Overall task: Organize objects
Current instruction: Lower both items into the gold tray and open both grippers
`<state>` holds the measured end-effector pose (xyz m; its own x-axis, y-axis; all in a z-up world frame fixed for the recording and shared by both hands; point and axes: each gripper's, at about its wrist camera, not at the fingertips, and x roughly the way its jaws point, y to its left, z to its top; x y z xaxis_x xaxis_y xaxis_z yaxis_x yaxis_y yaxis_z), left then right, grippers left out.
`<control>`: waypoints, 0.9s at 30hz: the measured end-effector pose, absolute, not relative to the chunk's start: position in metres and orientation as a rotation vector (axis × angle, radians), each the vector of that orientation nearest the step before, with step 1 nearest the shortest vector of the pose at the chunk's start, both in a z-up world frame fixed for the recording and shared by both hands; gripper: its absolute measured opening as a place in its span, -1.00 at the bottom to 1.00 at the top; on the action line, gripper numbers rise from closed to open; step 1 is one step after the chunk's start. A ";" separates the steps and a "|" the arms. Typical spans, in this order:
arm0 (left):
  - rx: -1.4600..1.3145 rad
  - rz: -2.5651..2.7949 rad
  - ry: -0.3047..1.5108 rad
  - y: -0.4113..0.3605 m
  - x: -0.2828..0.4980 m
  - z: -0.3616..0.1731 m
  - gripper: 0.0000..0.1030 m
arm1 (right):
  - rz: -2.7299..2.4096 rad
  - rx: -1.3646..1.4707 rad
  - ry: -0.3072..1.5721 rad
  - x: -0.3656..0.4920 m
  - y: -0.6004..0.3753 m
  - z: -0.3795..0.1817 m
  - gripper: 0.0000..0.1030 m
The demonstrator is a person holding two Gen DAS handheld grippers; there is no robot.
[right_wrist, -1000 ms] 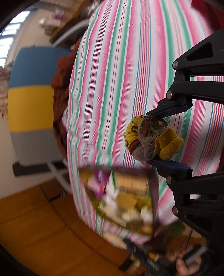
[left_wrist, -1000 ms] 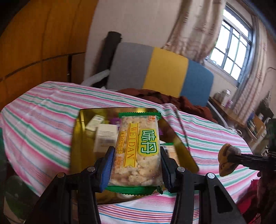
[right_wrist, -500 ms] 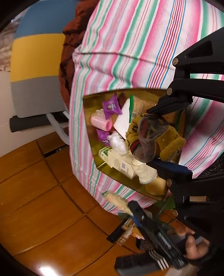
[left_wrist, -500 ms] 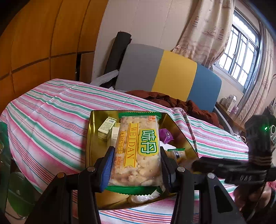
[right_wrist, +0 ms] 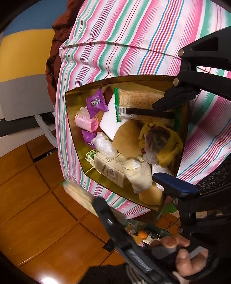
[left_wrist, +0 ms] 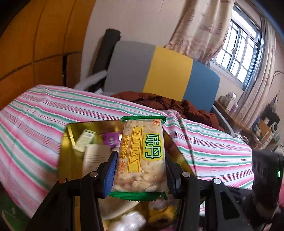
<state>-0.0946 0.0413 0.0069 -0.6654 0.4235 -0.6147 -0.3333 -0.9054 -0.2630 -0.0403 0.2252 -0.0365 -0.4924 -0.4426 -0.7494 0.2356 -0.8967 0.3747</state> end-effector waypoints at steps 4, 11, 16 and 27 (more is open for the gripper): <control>-1.003 2.521 -0.165 0.059 -0.118 0.000 -0.04 | -2.407 1.306 -0.293 -0.039 0.225 -0.039 0.46; -1.082 2.476 -0.172 0.074 -0.146 -0.015 0.04 | -2.403 1.314 -0.271 -0.040 0.223 -0.042 0.49; -1.092 2.497 -0.167 0.068 -0.143 -0.016 0.08 | -2.385 1.335 -0.256 -0.041 0.218 -0.049 0.50; -1.006 2.711 -0.095 0.035 -0.090 0.011 0.09 | -2.410 1.322 -0.249 -0.035 0.217 -0.044 0.54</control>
<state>-0.0895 0.0348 0.0112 -0.7312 0.2533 -0.6334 -0.2085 -0.9671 -0.1460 -0.0354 0.2169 -0.0445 -0.4857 -0.4084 -0.7728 0.2421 -0.9124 0.3300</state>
